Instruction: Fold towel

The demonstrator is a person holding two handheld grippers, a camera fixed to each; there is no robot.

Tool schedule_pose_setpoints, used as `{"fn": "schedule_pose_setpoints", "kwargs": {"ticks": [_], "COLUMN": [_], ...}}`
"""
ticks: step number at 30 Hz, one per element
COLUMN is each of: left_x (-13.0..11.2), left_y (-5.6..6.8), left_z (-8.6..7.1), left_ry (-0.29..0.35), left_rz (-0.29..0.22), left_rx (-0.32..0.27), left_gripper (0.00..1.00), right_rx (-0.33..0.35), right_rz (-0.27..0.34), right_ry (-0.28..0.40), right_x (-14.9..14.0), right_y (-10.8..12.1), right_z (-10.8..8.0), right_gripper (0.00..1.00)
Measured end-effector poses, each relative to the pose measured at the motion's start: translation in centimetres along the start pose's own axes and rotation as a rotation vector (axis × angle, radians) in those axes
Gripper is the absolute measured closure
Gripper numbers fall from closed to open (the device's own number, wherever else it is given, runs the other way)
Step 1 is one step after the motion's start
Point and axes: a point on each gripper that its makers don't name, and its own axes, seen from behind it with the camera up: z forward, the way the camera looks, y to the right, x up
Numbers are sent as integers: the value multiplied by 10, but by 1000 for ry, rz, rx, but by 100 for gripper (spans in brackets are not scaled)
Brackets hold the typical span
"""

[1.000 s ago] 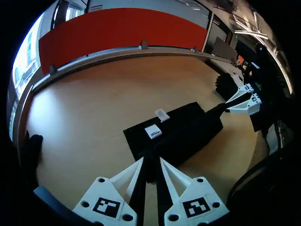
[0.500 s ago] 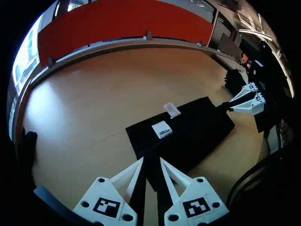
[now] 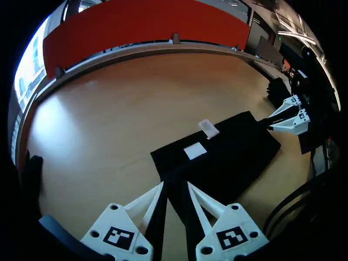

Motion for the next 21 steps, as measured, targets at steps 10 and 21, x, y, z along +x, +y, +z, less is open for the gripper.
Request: {"fn": "schedule_pose_setpoints", "kwargs": {"ticks": [10, 21], "left_x": [3, 8], "left_y": [-12, -22], "left_z": [10, 13], "left_ry": [-10, -5], "left_rz": [33, 33], "left_rx": [46, 73], "left_gripper": [58, 39], "right_rx": [-73, -122], "right_rz": [-2, -8], "right_ry": [-7, 12], "right_x": [-1, 10], "right_y": [21, 37], "right_z": [9, 12], "right_gripper": [41, 39]}}
